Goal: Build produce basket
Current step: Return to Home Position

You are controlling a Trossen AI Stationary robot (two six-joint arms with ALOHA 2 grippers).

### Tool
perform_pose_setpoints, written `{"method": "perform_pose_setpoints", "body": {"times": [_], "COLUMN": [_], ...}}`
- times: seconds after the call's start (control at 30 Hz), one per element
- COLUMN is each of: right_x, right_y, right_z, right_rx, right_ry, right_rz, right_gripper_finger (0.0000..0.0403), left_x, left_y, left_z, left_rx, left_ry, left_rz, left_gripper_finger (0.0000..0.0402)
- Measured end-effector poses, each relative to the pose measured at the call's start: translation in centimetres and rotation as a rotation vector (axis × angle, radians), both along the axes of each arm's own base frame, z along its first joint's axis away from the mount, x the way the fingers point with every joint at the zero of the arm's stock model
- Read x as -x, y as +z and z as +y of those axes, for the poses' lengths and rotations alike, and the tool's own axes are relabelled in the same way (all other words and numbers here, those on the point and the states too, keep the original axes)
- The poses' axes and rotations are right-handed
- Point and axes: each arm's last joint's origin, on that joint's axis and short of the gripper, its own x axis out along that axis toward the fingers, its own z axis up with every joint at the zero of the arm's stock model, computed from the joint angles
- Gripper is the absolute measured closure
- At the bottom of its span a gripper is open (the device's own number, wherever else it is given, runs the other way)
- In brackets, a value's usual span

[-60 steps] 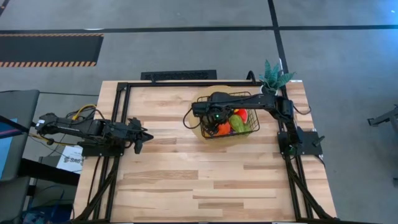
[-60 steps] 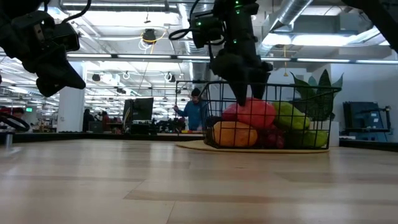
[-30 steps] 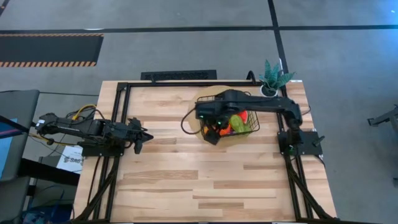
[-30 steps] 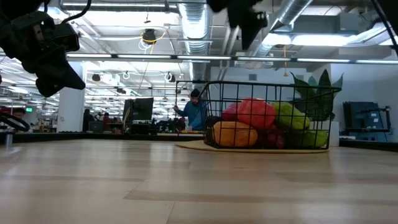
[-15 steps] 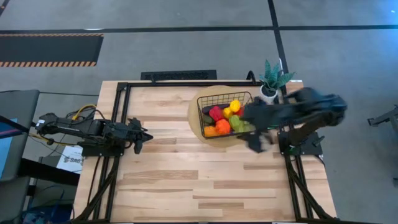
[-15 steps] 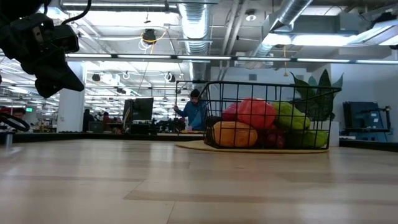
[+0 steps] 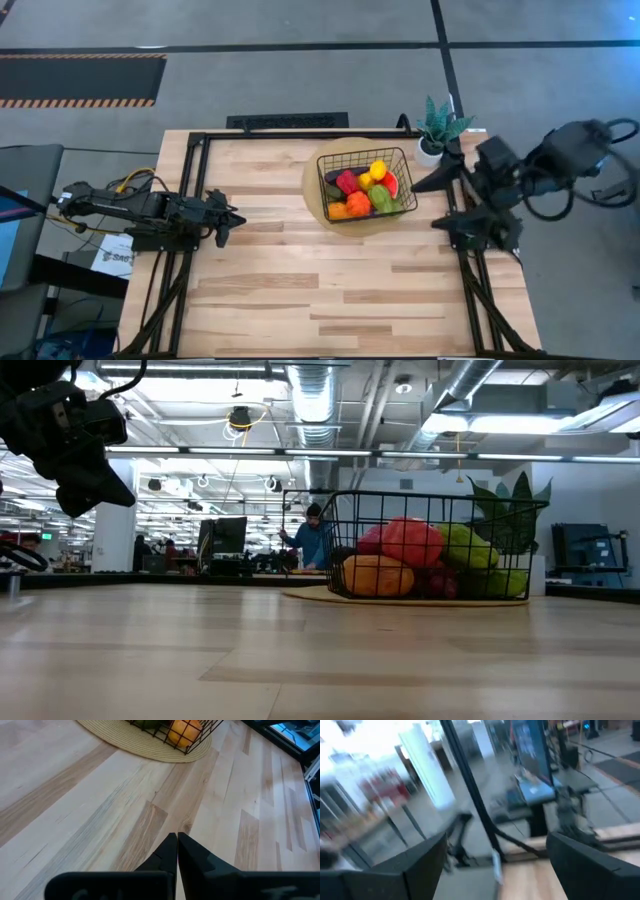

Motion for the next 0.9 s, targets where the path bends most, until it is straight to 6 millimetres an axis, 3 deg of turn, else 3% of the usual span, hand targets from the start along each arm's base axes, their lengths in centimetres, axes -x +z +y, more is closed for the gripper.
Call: {"method": "perform_pose_setpoints", "body": {"times": [0.2, 0.53, 0.9], "right_x": [0.3, -0.2, -0.3], "right_y": [1.9, 4.8, 5.1], "right_z": [-0.7, -2.3, -1.5], "right_rx": [-0.126, -0.186, -0.145], "right_ry": [-0.021, -0.139, -0.097], "right_rz": [-0.160, -0.485, -0.532], "right_gripper_finger": [0.0045, 0.0045, 0.0045], "left_x": [0.0, 0.0, 0.0], "left_y": [0.0, 0.0, 0.0], "left_z": [0.0, 0.0, 0.0], "left_rx": [0.000, 0.000, 0.000], "left_ry": [0.000, 0.000, 0.000], "left_rz": [0.000, 0.000, 0.000], "left_gripper_finger": [0.0401, 0.0402, 0.0402]}}
